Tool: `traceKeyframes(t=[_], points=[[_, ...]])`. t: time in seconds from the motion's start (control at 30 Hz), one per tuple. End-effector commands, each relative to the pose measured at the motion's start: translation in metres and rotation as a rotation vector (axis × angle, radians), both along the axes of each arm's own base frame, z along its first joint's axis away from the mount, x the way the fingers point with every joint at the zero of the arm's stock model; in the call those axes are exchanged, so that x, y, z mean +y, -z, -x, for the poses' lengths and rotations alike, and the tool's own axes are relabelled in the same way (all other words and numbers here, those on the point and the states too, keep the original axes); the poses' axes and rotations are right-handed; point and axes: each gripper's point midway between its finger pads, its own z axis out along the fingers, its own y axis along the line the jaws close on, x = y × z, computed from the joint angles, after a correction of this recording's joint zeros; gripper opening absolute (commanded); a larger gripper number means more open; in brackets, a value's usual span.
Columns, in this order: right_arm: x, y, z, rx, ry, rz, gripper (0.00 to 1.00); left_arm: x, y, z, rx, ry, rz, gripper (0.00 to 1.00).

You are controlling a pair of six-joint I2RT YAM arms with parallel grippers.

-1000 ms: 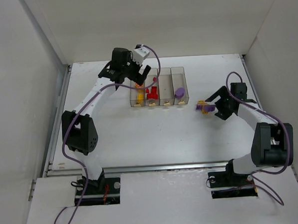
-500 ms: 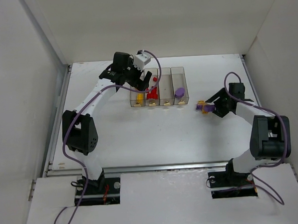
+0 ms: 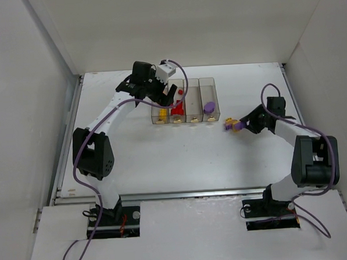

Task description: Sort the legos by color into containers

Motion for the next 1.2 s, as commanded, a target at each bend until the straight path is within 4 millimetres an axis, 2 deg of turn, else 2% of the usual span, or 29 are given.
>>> traceKeyframes(t=[0.0, 0.07, 0.1, 0.27, 0.3, 0.43, 0.5, 0.57, 0.67, 0.73, 0.83, 0.93, 1.0, 1.13, 1.17], points=[[-0.001, -0.013, -0.003, -0.06, -0.031, 0.021, 0.1, -0.003, -0.025, 0.009, -0.042, 0.024, 0.035, 0.99], [0.002, -0.021, -0.005, -0.088, -0.065, 0.023, 0.0, -0.004, -0.026, 0.01, -0.039, 0.031, 0.04, 0.97], [0.003, -0.021, -0.004, -0.096, -0.101, 0.042, 0.0, -0.005, -0.024, 0.013, -0.026, 0.038, 0.041, 0.96], [0.011, -0.051, -0.008, -0.213, -0.244, 0.094, 0.0, -0.009, -0.023, 0.026, -0.015, 0.129, 0.036, 0.93], [0.013, -0.051, -0.007, -0.22, -0.269, 0.098, 0.0, -0.01, -0.026, 0.031, -0.02, 0.154, 0.037, 0.93], [0.028, -0.086, -0.006, -0.37, -0.459, 0.142, 0.0, -0.019, -0.025, 0.064, 0.009, 0.363, 0.019, 0.87], [0.037, -0.102, -0.003, -0.436, -0.538, 0.142, 0.0, -0.029, -0.033, 0.082, -0.029, 0.523, 0.019, 0.87], [0.042, -0.119, 0.001, -0.492, -0.608, 0.198, 0.0, -0.036, -0.03, 0.104, 0.017, 0.606, 0.016, 0.92], [0.065, -0.13, 0.011, -0.555, -0.756, 0.253, 0.0, -0.052, -0.026, 0.121, 0.082, 0.678, 0.057, 0.95], [0.087, -0.142, 0.021, -0.61, -0.845, 0.251, 0.0, -0.066, -0.034, 0.133, 0.097, 0.743, 0.137, 0.98], [0.101, -0.153, 0.029, -0.65, -0.899, 0.265, 0.0, -0.081, -0.05, 0.148, 0.157, 0.789, 0.257, 1.0], [0.119, -0.162, 0.04, -0.687, -0.949, 0.254, 0.0, -0.098, -0.053, 0.155, 0.224, 0.791, 0.288, 1.0], [0.129, -0.168, 0.045, -0.716, -0.976, 0.253, 0.0, -0.109, -0.045, 0.161, 0.251, 0.799, 0.274, 1.0], [0.137, -0.186, 0.05, -0.774, -0.982, 0.253, 0.0, -0.116, -0.032, 0.158, 0.313, 0.772, 0.32, 1.0], [0.141, -0.186, 0.052, -0.777, -0.993, 0.248, 0.0, -0.119, -0.037, 0.159, 0.317, 0.779, 0.345, 1.0]])
